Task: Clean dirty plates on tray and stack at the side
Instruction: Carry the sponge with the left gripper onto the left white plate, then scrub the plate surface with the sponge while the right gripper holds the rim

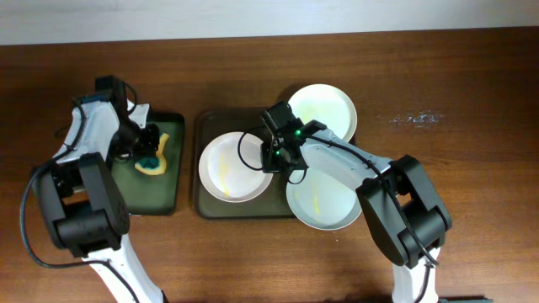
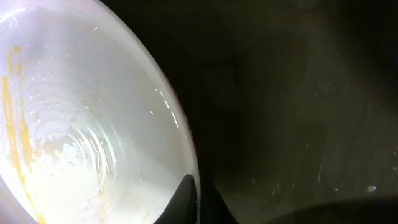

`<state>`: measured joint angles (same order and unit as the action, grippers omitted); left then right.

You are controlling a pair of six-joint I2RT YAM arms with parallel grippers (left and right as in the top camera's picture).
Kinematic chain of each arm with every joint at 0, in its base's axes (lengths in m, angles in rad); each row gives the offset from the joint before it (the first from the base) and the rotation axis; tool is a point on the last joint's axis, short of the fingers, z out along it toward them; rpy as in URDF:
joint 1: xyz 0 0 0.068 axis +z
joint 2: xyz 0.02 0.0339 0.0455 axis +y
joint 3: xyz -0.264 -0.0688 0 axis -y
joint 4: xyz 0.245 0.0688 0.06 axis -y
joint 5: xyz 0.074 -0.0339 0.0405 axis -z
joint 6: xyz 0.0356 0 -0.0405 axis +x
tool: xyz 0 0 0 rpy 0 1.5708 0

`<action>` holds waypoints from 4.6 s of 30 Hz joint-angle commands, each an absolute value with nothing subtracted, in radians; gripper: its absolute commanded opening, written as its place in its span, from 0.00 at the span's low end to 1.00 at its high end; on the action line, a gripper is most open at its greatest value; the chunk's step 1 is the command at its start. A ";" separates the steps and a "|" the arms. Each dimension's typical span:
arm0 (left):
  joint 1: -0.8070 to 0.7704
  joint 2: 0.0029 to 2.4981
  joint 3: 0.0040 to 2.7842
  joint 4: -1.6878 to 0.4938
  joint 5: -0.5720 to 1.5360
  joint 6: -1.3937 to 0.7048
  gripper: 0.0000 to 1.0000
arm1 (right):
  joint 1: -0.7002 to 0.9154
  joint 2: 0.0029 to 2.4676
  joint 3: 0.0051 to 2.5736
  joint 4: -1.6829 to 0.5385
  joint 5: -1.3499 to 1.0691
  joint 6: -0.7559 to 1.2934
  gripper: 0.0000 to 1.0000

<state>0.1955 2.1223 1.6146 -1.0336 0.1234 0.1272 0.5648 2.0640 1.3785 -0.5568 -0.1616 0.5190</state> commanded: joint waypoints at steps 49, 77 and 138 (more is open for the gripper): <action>-0.347 2.128 1.416 -0.791 0.506 -0.268 0.00 | 0.464 2.114 1.378 -0.618 -0.315 0.607 0.04; -0.275 2.126 1.559 -1.052 0.539 0.070 0.00 | 0.476 2.118 1.377 -0.614 -0.326 0.607 0.04; -0.388 2.128 1.541 -0.986 0.389 0.147 0.00 | 0.477 2.139 1.377 -0.603 -0.371 0.573 0.04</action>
